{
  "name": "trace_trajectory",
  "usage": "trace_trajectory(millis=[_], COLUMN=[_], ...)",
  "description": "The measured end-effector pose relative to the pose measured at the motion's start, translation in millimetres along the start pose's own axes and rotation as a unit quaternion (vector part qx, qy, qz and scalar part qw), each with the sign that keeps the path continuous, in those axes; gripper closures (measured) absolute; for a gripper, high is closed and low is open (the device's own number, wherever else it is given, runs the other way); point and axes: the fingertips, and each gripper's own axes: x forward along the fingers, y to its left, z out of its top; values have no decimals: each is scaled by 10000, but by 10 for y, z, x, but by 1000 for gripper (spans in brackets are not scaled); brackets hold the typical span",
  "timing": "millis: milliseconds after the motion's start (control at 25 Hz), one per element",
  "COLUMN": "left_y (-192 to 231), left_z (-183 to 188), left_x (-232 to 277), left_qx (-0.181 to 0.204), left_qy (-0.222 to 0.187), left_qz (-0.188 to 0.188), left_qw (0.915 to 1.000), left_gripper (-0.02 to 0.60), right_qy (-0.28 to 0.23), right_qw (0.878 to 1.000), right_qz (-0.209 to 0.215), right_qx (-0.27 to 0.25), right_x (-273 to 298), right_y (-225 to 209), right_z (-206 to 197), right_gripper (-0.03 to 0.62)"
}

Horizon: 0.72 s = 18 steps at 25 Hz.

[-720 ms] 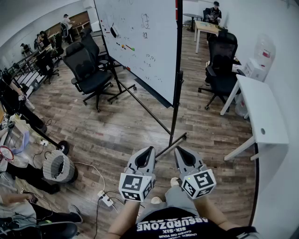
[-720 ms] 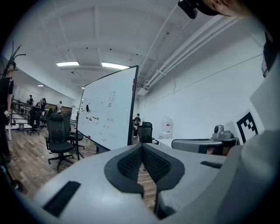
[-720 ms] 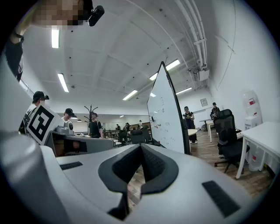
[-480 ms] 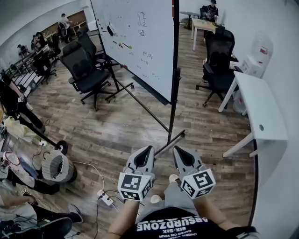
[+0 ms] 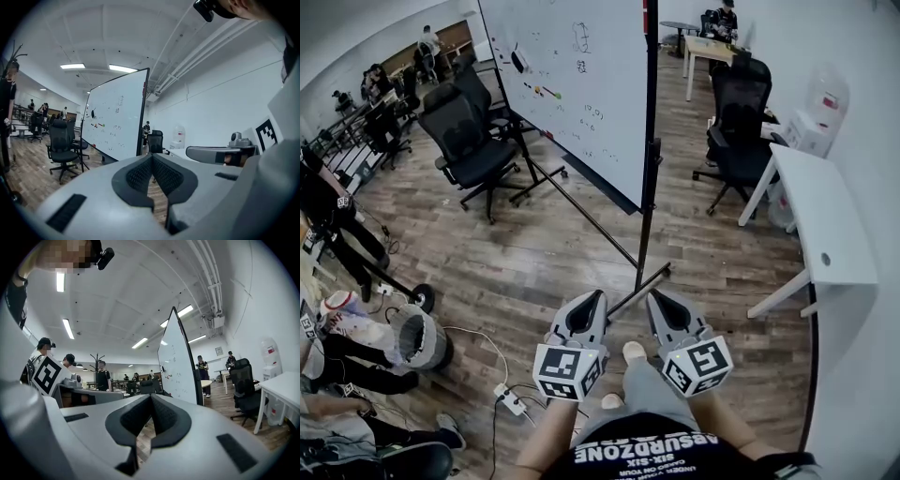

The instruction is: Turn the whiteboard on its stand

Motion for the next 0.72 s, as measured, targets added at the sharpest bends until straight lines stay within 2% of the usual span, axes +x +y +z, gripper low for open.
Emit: trace_trajectory(millis=[400, 720], left_y=[172, 391], left_z=[133, 243], left_x=[422, 841], left_qx=[-32, -17], left_qy=[-6, -34], left_qz=[25, 20], left_qw=[10000, 10000], left_gripper=[575, 575], right_qy=[-37, -112], right_qw=[9999, 9994], right_qz=[107, 193], right_qx=[89, 275], right_x=[424, 839], right_y=[-345, -676], right_z=[237, 402], right_gripper=[591, 490])
